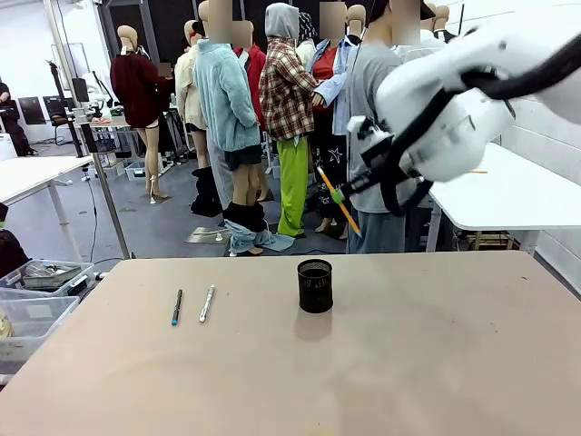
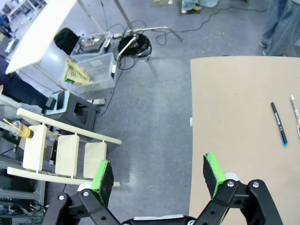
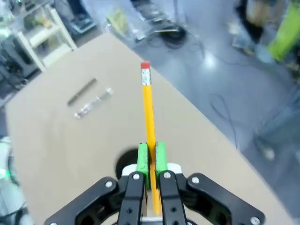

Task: Place the pens into the pen holder.
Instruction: Pick up a writing instrument from the table and place it into the Pen holder.

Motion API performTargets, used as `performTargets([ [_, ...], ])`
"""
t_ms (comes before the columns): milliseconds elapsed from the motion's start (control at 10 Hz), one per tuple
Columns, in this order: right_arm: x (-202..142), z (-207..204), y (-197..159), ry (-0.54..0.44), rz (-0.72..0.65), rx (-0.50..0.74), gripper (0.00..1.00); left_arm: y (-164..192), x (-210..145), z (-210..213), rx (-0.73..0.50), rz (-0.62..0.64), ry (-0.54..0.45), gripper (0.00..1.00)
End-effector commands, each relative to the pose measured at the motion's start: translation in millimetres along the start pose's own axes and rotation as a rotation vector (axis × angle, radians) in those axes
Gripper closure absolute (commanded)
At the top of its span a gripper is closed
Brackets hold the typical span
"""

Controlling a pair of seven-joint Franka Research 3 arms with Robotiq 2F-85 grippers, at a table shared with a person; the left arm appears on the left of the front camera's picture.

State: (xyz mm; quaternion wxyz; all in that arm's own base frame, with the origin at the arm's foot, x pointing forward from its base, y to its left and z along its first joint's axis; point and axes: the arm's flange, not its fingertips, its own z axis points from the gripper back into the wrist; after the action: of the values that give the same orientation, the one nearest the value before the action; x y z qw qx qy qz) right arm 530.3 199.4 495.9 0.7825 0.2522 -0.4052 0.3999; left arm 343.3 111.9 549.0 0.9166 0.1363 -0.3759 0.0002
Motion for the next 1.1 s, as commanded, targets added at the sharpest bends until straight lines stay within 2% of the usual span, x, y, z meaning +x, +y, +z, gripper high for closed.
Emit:
performTargets([
  [0,-64,-19,-46,-0.133,0.025,0.242,1.0,0,0,0,0.008,-0.01,0.004,0.0],
  [100,-59,-36,-46,-0.128,0.038,0.234,1.0,0,0,0,0.008,-0.01,0.004,0.0],
  [300,-64,-69,-44,-0.135,0.063,0.333,1.0,0,0,0,0.008,-0.01,0.004,0.0],
  [500,-66,-96,-42,-0.117,0.084,0.363,1.0,0,0,0,0.008,-0.01,0.004,0.0],
  [1000,-59,-106,-32,-0.038,0.091,0.208,1.0,0,0,0,0.008,-0.01,0.004,0.0],
])
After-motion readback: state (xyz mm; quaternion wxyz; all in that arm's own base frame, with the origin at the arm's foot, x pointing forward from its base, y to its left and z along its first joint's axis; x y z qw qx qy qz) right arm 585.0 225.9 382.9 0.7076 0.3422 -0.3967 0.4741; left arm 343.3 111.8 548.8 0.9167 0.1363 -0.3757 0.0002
